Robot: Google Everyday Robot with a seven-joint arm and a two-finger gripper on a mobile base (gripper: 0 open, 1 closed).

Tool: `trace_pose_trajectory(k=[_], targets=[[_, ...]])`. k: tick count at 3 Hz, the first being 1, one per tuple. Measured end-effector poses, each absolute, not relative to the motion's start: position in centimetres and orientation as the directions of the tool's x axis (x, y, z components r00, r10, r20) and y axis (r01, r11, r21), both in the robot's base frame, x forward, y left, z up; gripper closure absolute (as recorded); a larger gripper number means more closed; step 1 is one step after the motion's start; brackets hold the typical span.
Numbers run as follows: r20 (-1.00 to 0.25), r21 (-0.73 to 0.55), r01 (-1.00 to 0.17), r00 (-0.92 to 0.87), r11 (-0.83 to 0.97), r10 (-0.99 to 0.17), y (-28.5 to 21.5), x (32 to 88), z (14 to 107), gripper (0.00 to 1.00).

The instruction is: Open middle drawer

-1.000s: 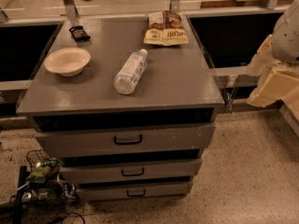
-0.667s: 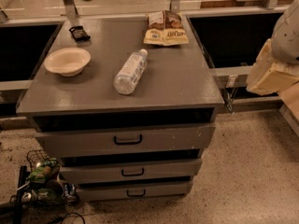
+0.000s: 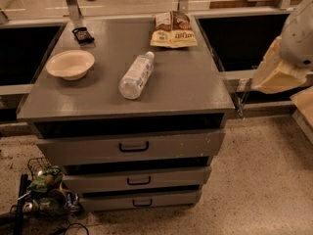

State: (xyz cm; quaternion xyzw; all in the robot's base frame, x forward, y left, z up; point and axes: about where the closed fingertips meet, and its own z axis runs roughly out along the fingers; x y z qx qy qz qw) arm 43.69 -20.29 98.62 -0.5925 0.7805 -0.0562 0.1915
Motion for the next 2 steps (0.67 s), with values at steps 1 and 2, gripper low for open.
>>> trace_pose_trajectory(k=[1, 2], targets=[[-0.248, -0.328, -0.891, -0.24, 0.314, -0.939, -19.2, 43.3, 96.2, 1.0], [-0.258, -0.291, -0.889, -0.284, 0.355, -0.923, -18.8, 42.9, 92.1, 1.0]])
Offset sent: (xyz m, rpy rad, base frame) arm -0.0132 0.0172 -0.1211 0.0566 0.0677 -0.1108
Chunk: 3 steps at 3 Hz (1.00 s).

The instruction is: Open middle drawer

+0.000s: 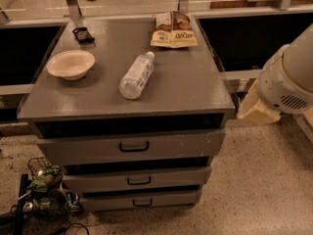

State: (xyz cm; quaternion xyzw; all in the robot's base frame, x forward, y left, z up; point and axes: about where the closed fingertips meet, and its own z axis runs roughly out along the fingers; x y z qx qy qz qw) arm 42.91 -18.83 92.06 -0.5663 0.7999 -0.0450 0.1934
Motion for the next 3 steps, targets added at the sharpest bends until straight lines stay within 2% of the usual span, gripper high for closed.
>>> trace_pose_trajectory(k=[3], targets=[[-0.254, -0.109, -0.886, -0.414, 0.451, -0.874, -19.8, 41.3, 78.3, 1.0]])
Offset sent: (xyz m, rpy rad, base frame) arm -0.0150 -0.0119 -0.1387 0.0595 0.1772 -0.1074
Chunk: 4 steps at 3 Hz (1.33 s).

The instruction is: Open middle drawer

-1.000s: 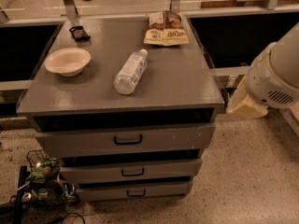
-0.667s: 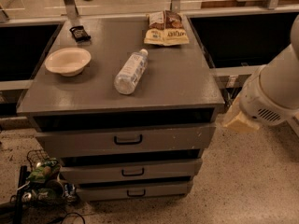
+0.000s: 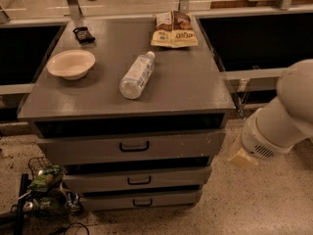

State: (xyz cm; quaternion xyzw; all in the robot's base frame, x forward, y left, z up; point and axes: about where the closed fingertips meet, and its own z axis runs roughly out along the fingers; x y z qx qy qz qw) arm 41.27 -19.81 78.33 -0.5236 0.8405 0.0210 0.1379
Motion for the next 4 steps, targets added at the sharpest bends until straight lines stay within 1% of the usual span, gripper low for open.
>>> trace_pose_trajectory(k=[1, 2, 3, 4], targets=[[-0.216, -0.004, -0.894, -0.437, 0.449, -0.873, -19.5, 40.2, 72.3, 1.0], [-0.225, 0.004, -0.893, -0.438, 0.449, -0.87, -19.1, 40.3, 72.0, 1.0], [-0.257, 0.03, -0.893, -0.441, 0.449, -0.86, -17.7, 40.7, 70.6, 1.0], [-0.392, 0.081, -0.893, -0.437, 0.443, -0.81, -11.6, 43.1, 68.5, 1.0]])
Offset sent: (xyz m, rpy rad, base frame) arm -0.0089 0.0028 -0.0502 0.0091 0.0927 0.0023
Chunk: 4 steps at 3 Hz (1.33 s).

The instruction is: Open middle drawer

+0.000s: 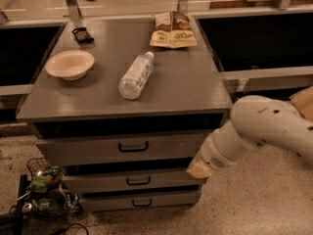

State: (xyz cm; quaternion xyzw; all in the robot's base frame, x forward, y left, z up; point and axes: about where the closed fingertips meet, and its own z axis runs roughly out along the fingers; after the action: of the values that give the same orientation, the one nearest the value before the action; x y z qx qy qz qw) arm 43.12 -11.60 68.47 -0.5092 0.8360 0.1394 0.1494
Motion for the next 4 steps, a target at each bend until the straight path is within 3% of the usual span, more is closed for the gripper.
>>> trace_pose_trajectory(k=[1, 4], targets=[[-0.467, 0.104, -0.895, -0.43, 0.434, -0.773, -8.1, 44.5, 67.6, 1.0], [-0.497, 0.075, -0.858, -0.473, 0.508, -0.727, -7.3, 44.7, 62.4, 1.0]])
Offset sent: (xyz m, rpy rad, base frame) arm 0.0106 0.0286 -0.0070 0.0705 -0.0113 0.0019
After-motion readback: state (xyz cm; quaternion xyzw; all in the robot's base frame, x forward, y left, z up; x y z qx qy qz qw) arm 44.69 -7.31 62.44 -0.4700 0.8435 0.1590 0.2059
